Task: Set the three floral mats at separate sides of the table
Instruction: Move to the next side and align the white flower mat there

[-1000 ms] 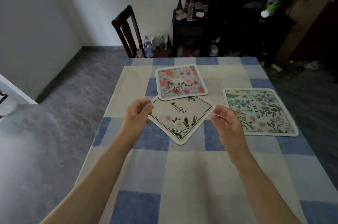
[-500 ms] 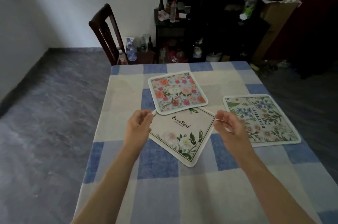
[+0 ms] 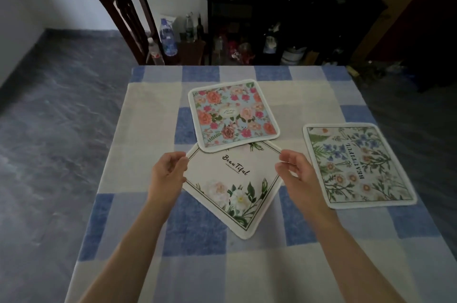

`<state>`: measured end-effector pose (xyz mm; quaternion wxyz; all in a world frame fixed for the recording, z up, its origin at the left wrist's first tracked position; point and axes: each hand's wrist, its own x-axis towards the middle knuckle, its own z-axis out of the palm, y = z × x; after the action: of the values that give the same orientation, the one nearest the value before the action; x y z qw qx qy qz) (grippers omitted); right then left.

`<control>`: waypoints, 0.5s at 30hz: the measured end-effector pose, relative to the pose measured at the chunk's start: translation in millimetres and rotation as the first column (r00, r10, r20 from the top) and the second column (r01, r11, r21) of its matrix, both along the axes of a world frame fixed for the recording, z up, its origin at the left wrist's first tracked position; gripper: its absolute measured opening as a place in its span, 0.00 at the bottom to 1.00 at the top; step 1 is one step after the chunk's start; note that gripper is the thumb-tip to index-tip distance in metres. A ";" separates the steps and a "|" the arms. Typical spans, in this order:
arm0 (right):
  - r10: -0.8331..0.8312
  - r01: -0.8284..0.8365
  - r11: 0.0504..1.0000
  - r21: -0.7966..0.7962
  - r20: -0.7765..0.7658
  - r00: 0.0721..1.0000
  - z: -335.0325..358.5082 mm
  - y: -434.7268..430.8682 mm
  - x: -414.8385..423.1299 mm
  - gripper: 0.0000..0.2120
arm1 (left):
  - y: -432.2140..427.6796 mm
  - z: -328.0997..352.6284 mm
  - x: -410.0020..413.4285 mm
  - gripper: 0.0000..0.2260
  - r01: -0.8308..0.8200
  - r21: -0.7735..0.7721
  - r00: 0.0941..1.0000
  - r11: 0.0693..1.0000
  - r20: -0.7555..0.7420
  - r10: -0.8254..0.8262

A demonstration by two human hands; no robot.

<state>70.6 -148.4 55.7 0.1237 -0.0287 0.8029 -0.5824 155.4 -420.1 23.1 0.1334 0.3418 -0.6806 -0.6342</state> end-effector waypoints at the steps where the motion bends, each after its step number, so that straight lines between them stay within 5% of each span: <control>1: 0.000 0.000 1.000 0.015 0.013 1.000 -6.4 0.7 -5.8 0.14 | -1.2 -7.2 -3.9 0.04 -0.006 0.005 1.000 1.000 0.014 0.006; 15: -0.002 -0.019 0.962 0.273 0.075 0.997 -88.0 -5.9 -70.8 0.20 | -28.7 -73.6 -33.2 0.06 0.046 -0.208 0.968 0.977 0.250 0.008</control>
<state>-0.3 -154.3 -32.4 0.1588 0.0069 0.8704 -0.4660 122.2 -448.8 -50.5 0.0764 0.3960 -0.7588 -0.5114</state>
